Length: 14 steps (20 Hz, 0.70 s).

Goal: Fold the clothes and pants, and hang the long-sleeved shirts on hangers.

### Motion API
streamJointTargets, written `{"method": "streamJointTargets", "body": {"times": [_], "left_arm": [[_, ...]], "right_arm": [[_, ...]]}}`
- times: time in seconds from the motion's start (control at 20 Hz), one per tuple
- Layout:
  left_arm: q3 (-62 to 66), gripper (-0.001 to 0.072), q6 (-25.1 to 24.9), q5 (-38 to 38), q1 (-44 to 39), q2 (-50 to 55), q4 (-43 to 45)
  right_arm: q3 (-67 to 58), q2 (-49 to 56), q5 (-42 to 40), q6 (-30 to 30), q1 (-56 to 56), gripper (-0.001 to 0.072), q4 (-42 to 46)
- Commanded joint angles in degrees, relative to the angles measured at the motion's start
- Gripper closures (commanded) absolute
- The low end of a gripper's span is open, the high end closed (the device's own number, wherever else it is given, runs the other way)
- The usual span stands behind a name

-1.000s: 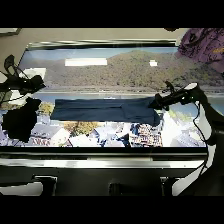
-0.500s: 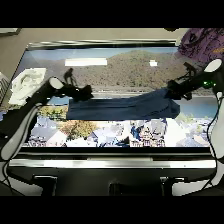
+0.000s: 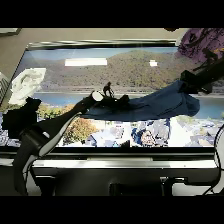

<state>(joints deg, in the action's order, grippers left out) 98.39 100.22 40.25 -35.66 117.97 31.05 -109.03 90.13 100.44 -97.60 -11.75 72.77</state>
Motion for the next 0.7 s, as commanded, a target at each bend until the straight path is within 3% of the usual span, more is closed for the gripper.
{"method": "streamJointTargets", "body": {"times": [0.0,0.3,0.5,0.65], "left_arm": [[9.33,0.0689,6.29,-0.94,-4.72,6.78,-1.73],[17.07,0.0689,13.79,-1.33,-8.44,13.6,-1.73],[17.05,0.069,13.75,-1.88,-8.35,13.68,-1.7],[17.05,0.069,11.63,3.34,-4.7,11.89,-0.55]], "right_arm": [[-3.93,-0.37,4.92,-1.16,0.04,0.0686,1.51],[-6.01,-3.04,5.49,-1.73,0.04,0.0686,1.95],[-6.01,-4.31,5.49,-1.68,0.04,0.0686,3.54],[-5.99,-4.24,3.21,-2.93,0.07,0.0686,3.21]]}}
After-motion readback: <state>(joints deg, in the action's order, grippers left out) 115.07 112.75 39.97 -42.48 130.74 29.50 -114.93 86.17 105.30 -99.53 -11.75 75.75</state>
